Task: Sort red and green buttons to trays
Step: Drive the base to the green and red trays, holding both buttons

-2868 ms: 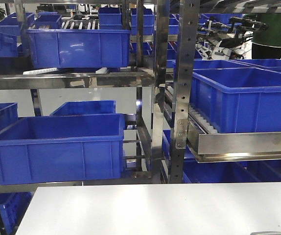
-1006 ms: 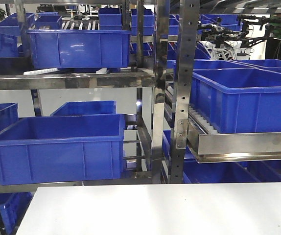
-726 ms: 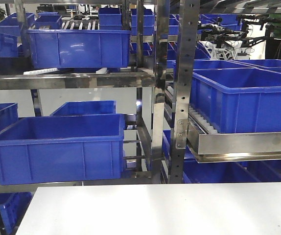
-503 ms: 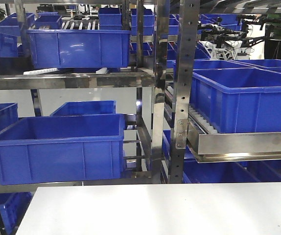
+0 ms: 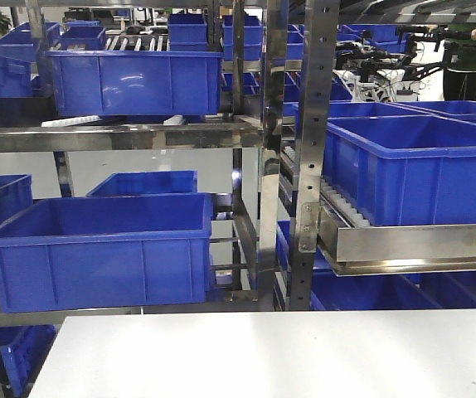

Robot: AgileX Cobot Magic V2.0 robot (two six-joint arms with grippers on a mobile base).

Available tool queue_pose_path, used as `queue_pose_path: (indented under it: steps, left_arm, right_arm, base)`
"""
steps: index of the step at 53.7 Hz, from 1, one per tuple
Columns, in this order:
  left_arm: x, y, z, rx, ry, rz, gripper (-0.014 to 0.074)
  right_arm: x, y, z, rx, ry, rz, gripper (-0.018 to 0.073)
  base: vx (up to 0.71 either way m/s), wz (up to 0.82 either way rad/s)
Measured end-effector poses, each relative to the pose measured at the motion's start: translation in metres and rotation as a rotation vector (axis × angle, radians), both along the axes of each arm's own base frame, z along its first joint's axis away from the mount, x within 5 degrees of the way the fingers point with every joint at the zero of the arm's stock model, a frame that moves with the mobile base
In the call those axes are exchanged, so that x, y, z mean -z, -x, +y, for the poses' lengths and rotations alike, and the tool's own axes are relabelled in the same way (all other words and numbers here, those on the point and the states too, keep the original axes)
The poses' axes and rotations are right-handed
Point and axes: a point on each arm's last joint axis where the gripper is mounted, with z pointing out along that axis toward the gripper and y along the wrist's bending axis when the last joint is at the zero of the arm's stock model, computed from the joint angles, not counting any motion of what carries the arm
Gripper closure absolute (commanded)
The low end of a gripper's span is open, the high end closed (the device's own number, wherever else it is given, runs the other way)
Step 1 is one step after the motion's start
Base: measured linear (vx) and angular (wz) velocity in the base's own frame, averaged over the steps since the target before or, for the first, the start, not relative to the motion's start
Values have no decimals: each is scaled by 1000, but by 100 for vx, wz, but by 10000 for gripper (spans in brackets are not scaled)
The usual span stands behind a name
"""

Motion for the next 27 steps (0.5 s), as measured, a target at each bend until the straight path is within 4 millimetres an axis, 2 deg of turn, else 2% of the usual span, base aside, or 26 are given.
queue_pose_path:
  steps: [13, 27]
  left_arm:
    - [0, 0, 0, 0, 0, 0, 596]
    - [0, 0, 0, 0, 0, 0, 596]
  right_arm:
    - [0, 0, 0, 4, 1, 3, 567]
    - [0, 0, 0, 5, 1, 4, 567]
  base:
    - [-4, 23]
    - [-11, 70]
